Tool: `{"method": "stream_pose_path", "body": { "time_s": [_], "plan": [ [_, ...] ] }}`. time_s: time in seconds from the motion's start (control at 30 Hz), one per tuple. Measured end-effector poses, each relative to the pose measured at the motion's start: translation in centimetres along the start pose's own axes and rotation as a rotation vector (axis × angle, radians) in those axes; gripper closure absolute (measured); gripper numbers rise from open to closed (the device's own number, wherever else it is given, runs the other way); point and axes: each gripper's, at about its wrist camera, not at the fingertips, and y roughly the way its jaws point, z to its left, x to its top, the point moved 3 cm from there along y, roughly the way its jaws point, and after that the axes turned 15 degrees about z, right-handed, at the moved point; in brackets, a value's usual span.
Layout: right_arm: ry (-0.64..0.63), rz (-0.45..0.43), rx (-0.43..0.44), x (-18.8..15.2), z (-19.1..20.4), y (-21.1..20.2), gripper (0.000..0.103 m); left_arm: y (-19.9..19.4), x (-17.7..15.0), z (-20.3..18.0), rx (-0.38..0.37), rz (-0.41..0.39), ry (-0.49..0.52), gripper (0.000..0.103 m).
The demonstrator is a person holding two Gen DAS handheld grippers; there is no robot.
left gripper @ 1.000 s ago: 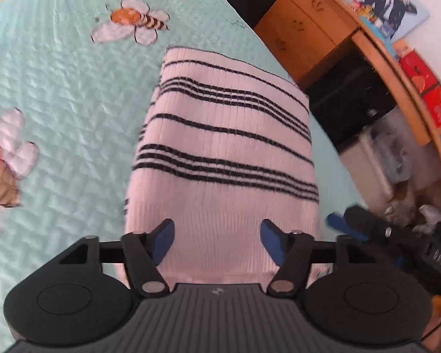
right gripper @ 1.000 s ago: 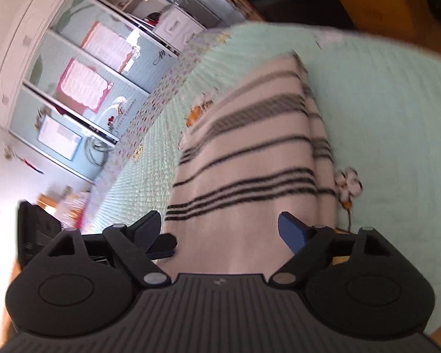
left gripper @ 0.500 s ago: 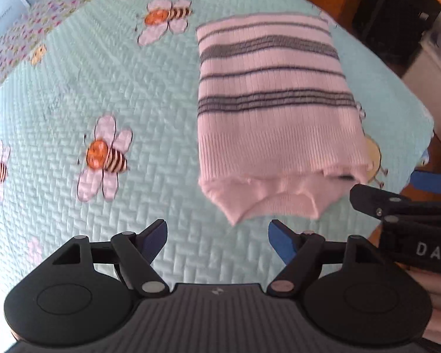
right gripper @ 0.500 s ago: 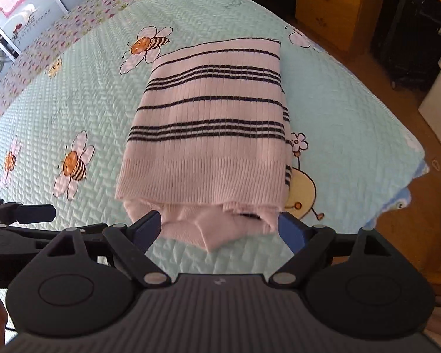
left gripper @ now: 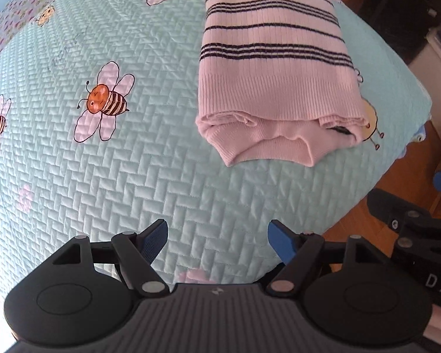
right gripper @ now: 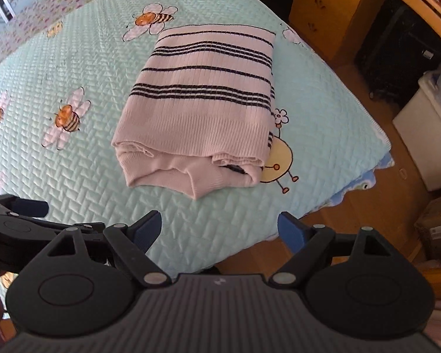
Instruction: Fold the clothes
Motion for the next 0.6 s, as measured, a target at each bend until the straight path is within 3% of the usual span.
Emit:
{"method": "stream_pose_path", "body": {
  "time_s": [0.2, 0.6],
  "plan": [
    [0.007, -0.029, 0.021, -0.2, -0.3, -1.0, 0.017, -1.1, -0.2, -0.2, -0.031, -0.032, -0.022, 0.025],
    [0.033, -0.060, 0.044, -0.3, -0.8, -2.1, 0.017, -2.5, -0.2, -0.3, -0.019, -0.068, -0.023, 0.025]
  ]
}}
